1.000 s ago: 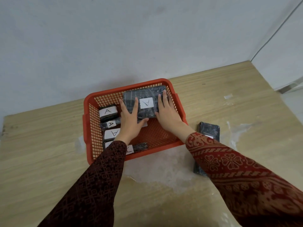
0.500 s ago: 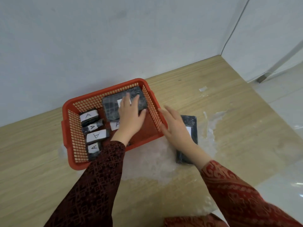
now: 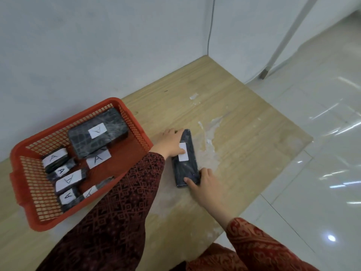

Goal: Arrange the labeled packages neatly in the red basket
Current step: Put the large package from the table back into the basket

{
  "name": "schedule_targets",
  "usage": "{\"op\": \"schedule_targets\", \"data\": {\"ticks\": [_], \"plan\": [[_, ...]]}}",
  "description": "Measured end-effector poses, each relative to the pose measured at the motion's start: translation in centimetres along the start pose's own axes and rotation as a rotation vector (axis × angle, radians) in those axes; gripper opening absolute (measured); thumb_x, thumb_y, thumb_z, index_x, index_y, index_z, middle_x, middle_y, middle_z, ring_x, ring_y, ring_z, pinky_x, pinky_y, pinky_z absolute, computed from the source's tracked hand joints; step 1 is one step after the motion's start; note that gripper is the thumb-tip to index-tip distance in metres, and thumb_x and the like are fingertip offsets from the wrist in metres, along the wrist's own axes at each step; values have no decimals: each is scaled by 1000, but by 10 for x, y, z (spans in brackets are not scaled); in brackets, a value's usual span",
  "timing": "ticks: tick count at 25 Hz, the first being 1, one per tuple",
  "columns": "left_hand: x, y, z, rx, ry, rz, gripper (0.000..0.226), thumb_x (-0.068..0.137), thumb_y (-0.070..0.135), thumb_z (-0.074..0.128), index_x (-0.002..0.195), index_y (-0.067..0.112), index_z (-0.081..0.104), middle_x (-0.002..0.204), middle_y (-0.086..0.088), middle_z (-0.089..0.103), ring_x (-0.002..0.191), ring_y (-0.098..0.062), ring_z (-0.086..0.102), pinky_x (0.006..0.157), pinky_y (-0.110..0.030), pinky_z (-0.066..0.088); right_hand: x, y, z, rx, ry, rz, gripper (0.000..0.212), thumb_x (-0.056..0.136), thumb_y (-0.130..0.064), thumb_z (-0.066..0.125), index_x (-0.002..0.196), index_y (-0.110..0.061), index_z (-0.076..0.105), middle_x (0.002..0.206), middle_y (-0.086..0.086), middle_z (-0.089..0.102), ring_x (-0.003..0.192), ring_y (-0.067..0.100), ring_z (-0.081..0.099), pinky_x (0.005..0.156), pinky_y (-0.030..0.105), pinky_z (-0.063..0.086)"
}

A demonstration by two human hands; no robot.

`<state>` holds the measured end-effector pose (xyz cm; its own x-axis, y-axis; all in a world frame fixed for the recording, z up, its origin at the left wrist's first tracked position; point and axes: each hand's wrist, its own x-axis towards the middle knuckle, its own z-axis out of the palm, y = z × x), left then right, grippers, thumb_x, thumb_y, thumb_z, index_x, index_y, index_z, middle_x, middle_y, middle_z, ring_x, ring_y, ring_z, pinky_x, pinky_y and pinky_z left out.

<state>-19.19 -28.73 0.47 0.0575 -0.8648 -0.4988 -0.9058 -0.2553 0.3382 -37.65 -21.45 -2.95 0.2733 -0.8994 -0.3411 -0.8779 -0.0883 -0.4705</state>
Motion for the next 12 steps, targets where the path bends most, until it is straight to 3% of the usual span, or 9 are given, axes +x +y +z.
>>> {"op": "schedule_targets", "data": {"ticks": [3, 7, 10, 12], "plan": [[-9, -1, 3, 0, 107, -9, 87, 78, 31, 71, 148, 18, 21, 139, -16, 34, 127, -36, 33, 104, -45, 34, -5, 3, 0, 112, 36, -20, 36, 89, -42, 58, 105, -12, 50, 103, 4, 51, 81, 22, 53, 62, 30, 38], [-33, 12, -17, -17, 302, 53, 82, 66, 30, 81, 135, 14, 40, 117, -12, 39, 103, -29, 44, 87, -41, 45, -8, 7, -7, 466, 166, -22, 21, 94, -17, 55, 113, -12, 48, 107, 10, 56, 76, 17, 57, 66, 39, 52], [-56, 17, -40, -30, 443, 70, 66, 68, 27, 81, 123, 12, 48, 116, -12, 43, 106, -28, 43, 87, -38, 44, -5, -7, -13, 668, 90, 30, 26, 93, -23, 57, 117, -14, 51, 100, 3, 58, 83, 20, 62, 74, 49, 58], [-73, 16, -58, -49, 530, 72, 58, 71, 27, 79, 118, 14, 48, 118, -13, 49, 110, -28, 42, 90, -37, 41, -3, -20, -20, 687, 65, -10, 30, 89, -28, 63, 115, -14, 57, 98, -1, 62, 87, 18, 63, 78, 47, 58]]}}
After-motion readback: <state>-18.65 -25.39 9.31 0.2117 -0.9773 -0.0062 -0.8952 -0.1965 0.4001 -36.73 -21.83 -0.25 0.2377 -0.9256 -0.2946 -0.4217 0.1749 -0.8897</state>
